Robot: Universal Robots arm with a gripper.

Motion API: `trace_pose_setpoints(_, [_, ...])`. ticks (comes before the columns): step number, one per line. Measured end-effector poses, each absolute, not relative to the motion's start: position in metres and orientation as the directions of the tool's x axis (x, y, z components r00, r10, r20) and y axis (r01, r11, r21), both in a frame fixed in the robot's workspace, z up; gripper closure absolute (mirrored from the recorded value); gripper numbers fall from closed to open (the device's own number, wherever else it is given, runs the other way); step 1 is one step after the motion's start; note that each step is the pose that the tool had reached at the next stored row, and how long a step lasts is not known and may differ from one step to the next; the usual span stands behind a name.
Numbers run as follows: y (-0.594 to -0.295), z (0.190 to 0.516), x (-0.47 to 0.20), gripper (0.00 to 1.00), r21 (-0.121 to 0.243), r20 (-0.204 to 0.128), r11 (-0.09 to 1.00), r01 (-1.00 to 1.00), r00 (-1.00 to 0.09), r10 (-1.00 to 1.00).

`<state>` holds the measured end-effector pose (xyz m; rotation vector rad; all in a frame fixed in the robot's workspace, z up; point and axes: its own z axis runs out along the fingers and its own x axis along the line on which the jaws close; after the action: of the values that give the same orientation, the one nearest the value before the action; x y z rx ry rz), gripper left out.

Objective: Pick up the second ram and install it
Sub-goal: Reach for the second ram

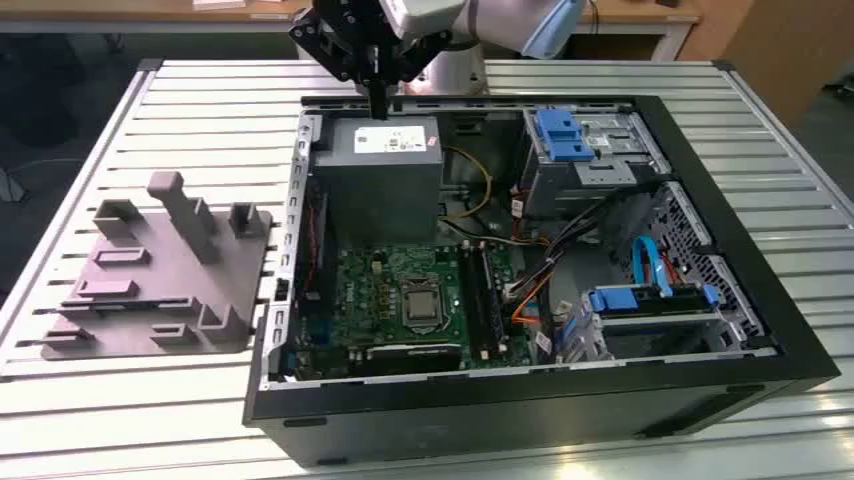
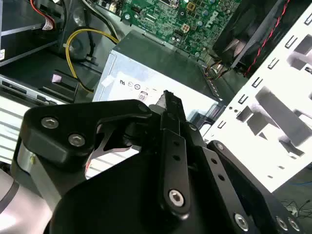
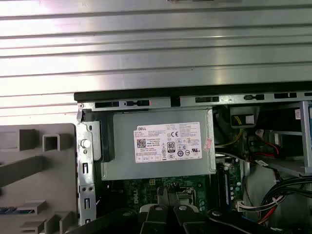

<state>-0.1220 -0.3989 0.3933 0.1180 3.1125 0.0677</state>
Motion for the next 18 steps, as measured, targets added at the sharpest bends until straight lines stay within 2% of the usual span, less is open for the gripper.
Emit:
trace_pose_setpoints(7, [-0.399, 0.393, -0.126, 0.89, 0.044, -0.024, 0.996, 0.075, -0.997, 0.076])
trace_pose_setpoints(18, [-0.399, 0.393, -0.175, 0.89, 0.045, -0.029, 0.996, 0.075, -0.997, 0.076])
